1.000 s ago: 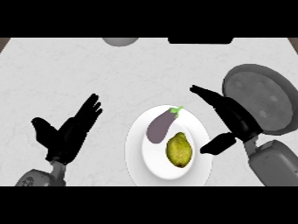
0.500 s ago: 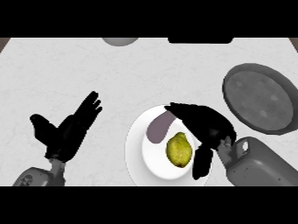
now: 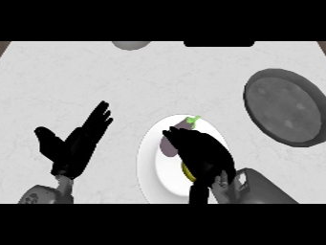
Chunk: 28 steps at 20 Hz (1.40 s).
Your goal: Pick the pear from the plate and place it in the pan
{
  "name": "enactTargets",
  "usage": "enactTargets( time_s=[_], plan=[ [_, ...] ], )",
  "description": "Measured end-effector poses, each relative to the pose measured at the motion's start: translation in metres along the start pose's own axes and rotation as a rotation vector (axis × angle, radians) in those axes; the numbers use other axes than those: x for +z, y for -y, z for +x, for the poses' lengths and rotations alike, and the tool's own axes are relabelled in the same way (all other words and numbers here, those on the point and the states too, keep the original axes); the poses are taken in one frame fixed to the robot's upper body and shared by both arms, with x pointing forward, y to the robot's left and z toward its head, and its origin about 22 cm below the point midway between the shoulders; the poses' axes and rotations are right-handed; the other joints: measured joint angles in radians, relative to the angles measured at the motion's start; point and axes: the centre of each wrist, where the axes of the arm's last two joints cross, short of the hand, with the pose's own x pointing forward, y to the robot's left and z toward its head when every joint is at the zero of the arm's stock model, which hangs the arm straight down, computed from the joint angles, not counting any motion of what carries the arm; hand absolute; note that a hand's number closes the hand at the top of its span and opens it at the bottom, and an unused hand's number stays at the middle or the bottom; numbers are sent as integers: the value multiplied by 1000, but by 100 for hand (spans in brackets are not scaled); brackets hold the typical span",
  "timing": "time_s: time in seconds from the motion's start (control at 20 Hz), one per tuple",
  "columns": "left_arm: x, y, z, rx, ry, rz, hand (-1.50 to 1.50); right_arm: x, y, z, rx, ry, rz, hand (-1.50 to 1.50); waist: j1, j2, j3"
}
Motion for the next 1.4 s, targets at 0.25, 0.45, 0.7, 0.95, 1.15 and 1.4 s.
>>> enactTargets(
  time_s=[0.25, 0.45, 0.7, 0.95, 1.15, 1.4],
  plan=[
    [2, 0, 0, -6, 1, 6, 0, -6, -5, -4, 68, -61, -26, -150, 0, 1, 0],
    [-1, -1, 4, -5, 3, -1, 0, -10, -12, -16, 98, -113, -35, -150, -1, 1, 0],
    [-4, -2, 6, -1, 6, 3, 0, -17, -22, -22, 106, -136, -34, -150, 0, 2, 1],
    [-1, -4, 5, 0, 5, -2, 0, -31, -31, -30, 123, -168, -39, -150, 2, 1, 1],
    [1, -2, 7, 3, 6, -5, 0, -36, -31, -36, 124, -149, -76, 150, 2, -2, 0],
    [-1, 1, 7, -1, 4, -9, 0, -41, -34, -41, 200, -104, -165, 150, 1, -6, -1]
  ],
)
